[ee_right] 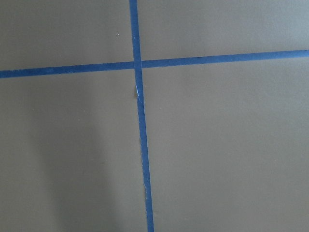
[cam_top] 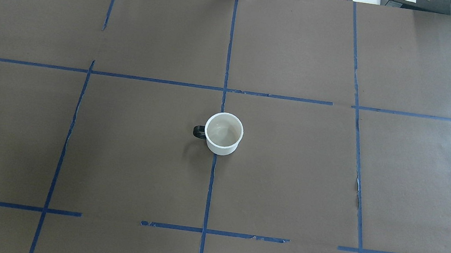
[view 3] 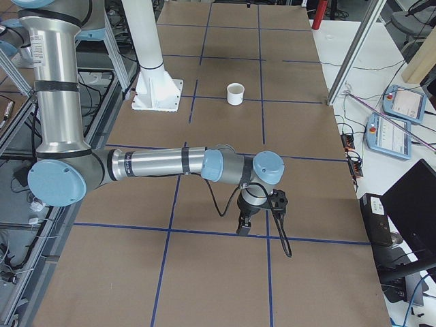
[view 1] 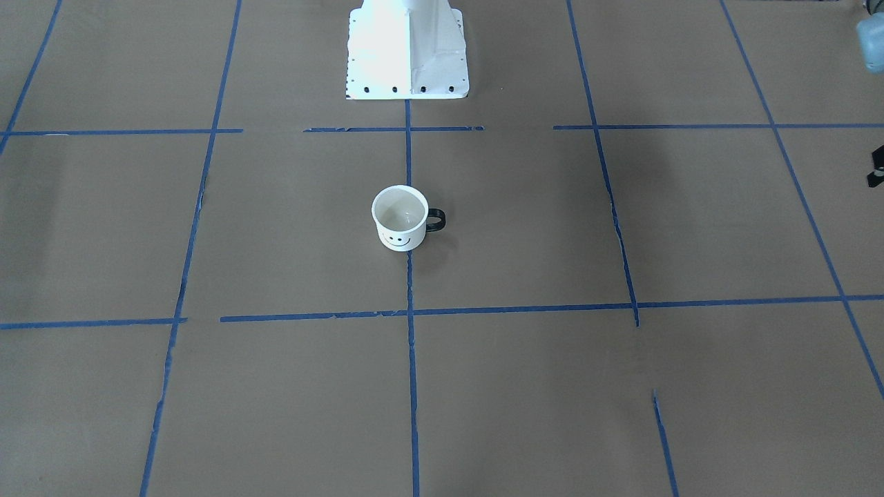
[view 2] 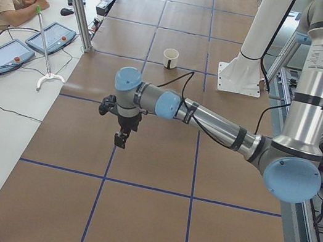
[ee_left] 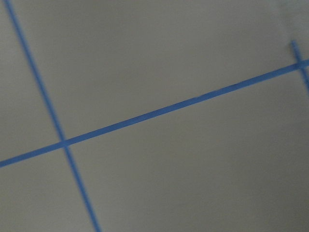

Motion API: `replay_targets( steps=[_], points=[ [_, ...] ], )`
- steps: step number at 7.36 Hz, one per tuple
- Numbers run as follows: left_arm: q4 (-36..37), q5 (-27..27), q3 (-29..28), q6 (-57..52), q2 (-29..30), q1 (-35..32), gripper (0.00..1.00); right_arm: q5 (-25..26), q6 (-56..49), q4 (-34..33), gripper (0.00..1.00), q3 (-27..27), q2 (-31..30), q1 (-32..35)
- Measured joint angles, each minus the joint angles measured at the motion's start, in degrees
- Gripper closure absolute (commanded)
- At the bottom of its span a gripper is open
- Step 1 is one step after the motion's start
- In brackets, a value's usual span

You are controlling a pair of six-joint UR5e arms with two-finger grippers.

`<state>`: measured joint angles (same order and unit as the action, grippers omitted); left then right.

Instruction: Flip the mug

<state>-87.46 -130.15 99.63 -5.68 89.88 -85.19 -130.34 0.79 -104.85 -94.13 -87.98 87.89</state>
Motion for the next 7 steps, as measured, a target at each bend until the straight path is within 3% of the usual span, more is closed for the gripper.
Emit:
replay_targets(
  steps=[2, 7],
  points=[
    [-2.9, -0.4, -4.0, -2.1, -1.8, -5.0, 0.00, 0.0, 0.0, 0.0, 0.00, 0.0, 0.0, 0.0],
    [-3.7, -0.1, -4.5, 3.6, -1.7, -5.7, 0.00, 0.0, 0.0, 0.0, 0.00, 0.0, 0.0, 0.0]
  ],
)
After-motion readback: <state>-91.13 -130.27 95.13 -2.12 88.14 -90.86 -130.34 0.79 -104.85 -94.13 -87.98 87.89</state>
